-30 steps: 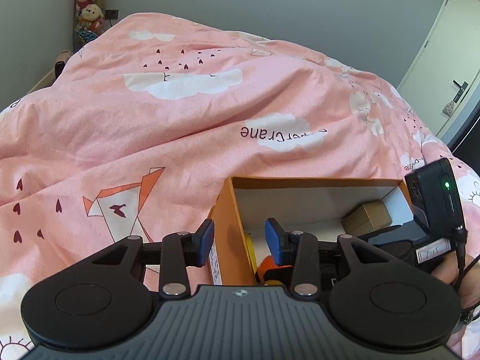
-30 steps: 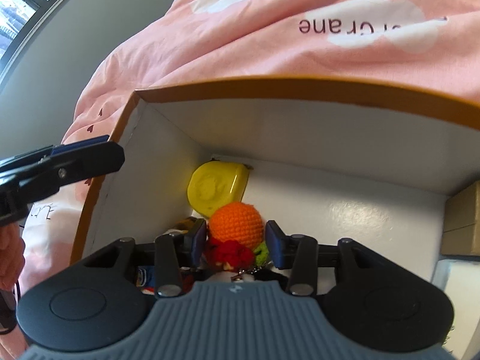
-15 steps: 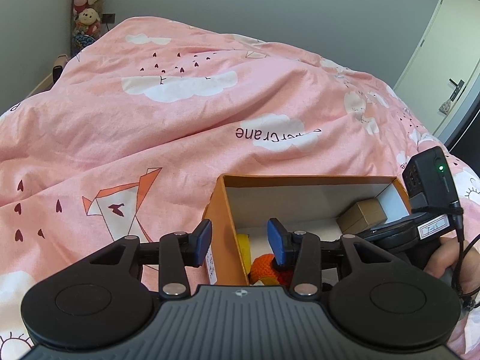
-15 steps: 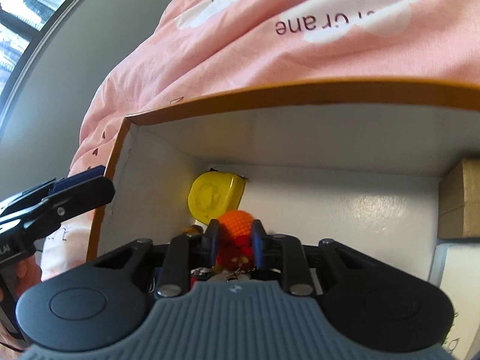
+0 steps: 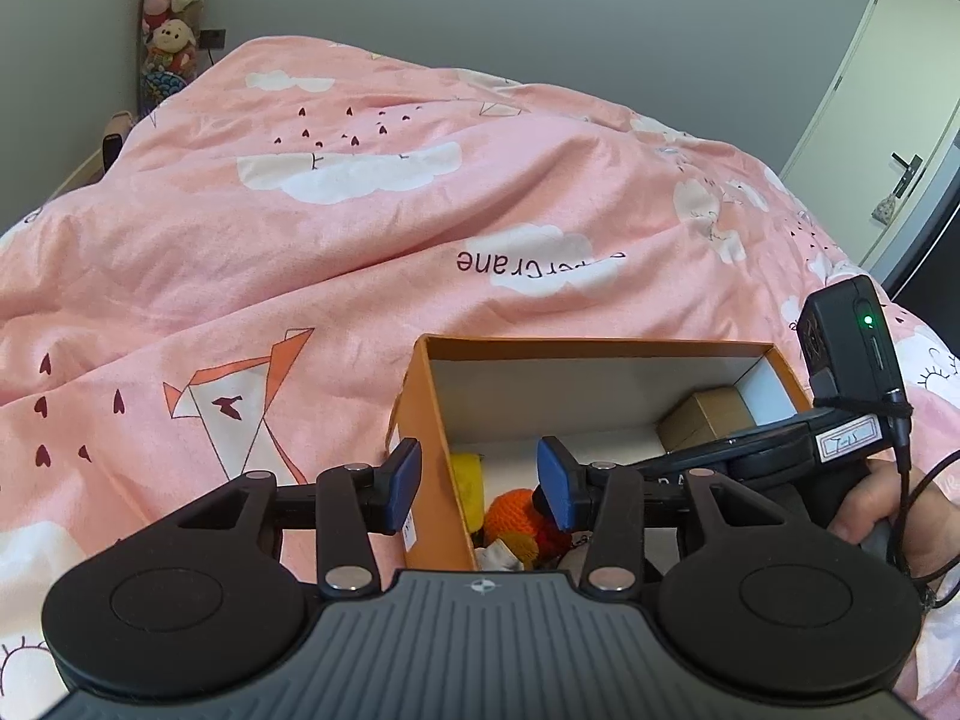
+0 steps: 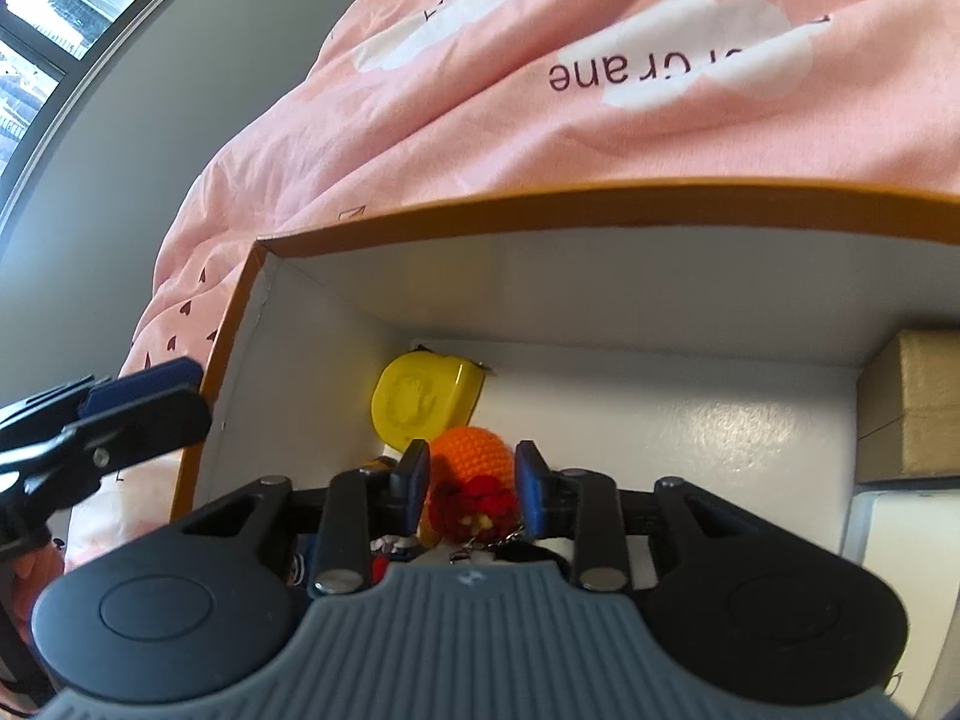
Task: Organize objects
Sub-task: 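Lower the crocheted ball into the box and open the right tool while the left tool releases the tape measure, then withdraw both tools from the box toward the pink items beside it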
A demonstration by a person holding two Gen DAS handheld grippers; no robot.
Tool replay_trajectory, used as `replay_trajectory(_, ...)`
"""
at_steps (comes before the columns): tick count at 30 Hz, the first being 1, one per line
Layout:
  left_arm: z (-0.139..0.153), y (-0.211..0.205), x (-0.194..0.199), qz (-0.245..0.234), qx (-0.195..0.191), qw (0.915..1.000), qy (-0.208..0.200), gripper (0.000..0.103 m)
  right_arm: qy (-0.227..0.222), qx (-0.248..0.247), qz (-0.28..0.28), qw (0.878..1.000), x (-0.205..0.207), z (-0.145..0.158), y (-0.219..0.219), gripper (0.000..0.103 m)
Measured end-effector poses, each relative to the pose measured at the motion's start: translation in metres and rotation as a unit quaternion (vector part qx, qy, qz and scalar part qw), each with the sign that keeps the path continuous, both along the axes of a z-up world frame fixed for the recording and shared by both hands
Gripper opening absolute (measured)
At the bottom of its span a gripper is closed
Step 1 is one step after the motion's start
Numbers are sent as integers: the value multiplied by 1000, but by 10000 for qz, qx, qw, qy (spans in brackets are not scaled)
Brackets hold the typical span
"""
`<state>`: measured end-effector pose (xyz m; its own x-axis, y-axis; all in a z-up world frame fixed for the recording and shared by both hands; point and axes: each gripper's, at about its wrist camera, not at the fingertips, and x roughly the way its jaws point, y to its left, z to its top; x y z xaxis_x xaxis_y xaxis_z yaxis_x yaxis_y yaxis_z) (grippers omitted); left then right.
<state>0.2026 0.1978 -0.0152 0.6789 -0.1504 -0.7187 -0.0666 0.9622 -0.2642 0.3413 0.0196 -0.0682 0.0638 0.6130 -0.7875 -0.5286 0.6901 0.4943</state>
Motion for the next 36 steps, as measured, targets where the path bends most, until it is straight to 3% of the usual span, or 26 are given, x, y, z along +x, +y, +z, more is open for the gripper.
replay_trajectory(6,17,-14,-17,-86,56,9998,-176,54,-438,-23,37,9990,-10,20,-8,36)
replay_trajectory(10,29,-36,-38,-264,90,9991,-322,61,-959,-4,134,9953,-33,43,-20,41)
replay_trajectory(13,36,-58,-58,-425,139,9977,-518,65,-1433,-2,184,9895,-57,61,-34,50)
replay_trajectory(15,40,-72,-73,-470,200,9964,-671,67,-1743,31,156,9846,-74,72,-48,52)
replay_trajectory(17,42,-84,-87,-456,222,9956,-789,75,-2086,-10,51,9780,-92,81,-63,52)
replay_trajectory(20,41,-97,-104,-480,-58,9955,-815,75,-2464,5,-113,9691,-118,90,-90,52)
replay_trajectory(24,26,-111,-117,-602,-576,9949,-565,75,-2863,159,-369,9573,-153,95,-128,52)
replay_trajectory(28,-8,-124,-121,-641,-1023,9927,-19,75,-3224,259,-597,9444,-185,92,-165,56)
replay_trajectory(31,-37,-134,-124,-567,-1130,9914,338,75,-3156,70,-755,9458,-199,82,-182,56)
replay_trajectory(36,-80,-134,-116,-358,-1635,9816,918,75,-2715,-361,-925,9573,-210,49,-199,55)
